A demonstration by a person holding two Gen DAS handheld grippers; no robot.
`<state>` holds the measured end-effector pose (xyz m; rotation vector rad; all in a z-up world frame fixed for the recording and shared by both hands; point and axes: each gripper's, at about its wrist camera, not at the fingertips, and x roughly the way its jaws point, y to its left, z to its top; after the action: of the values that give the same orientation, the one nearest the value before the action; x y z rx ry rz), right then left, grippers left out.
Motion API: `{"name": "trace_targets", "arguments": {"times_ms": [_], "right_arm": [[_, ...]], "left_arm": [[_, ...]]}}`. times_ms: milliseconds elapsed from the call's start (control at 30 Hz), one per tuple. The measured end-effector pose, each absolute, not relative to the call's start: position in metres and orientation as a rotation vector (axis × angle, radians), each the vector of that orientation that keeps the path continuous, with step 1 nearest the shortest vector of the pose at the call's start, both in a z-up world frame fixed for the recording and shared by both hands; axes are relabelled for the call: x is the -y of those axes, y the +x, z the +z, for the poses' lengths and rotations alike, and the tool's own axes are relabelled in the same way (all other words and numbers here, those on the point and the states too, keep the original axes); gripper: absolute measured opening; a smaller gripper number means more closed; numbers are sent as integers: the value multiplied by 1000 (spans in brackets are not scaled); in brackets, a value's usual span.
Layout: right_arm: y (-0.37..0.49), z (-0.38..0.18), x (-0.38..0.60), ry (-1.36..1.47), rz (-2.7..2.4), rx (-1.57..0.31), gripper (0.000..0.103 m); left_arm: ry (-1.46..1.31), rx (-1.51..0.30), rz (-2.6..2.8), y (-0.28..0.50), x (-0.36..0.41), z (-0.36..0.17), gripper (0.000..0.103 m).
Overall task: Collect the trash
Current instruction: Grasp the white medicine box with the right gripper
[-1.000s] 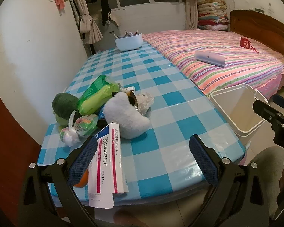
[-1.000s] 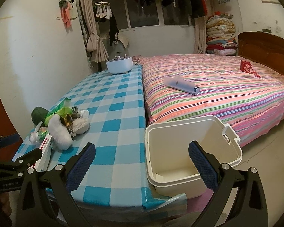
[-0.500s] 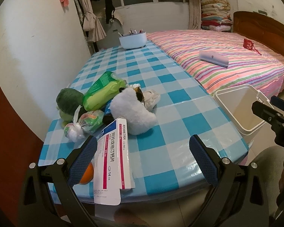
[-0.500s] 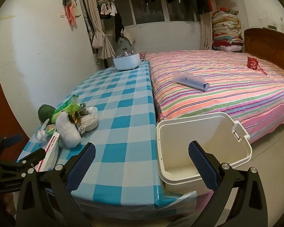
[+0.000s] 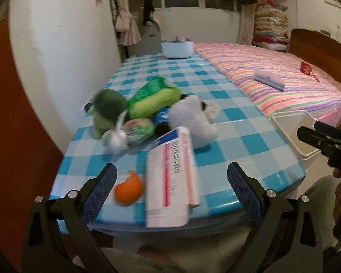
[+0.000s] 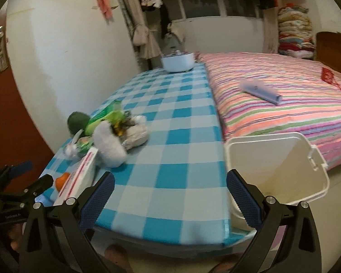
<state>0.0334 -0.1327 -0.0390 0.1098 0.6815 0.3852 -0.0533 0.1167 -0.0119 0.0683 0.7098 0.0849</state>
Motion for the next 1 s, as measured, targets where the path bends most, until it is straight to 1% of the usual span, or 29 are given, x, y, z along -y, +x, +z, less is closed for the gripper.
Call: {"name": "trace_targets", "arguments": {"times_ms": [233,400,733,1000], "right_arm": [[42,-45,89,184,596,-768,96],[43,-50,51,180,730,-800,96],[63,-74,-2,201,874,-923,96],[84,-99,-38,118,909,-984,94]], "left_arm": [[40,-718,130,-72,-156,-19,96],[1,-713,130,-84,-175,-20,96],[16,-731,173,-92,-188,-27,96],[-6,-745,193,-91,-194,-31,96]]}}
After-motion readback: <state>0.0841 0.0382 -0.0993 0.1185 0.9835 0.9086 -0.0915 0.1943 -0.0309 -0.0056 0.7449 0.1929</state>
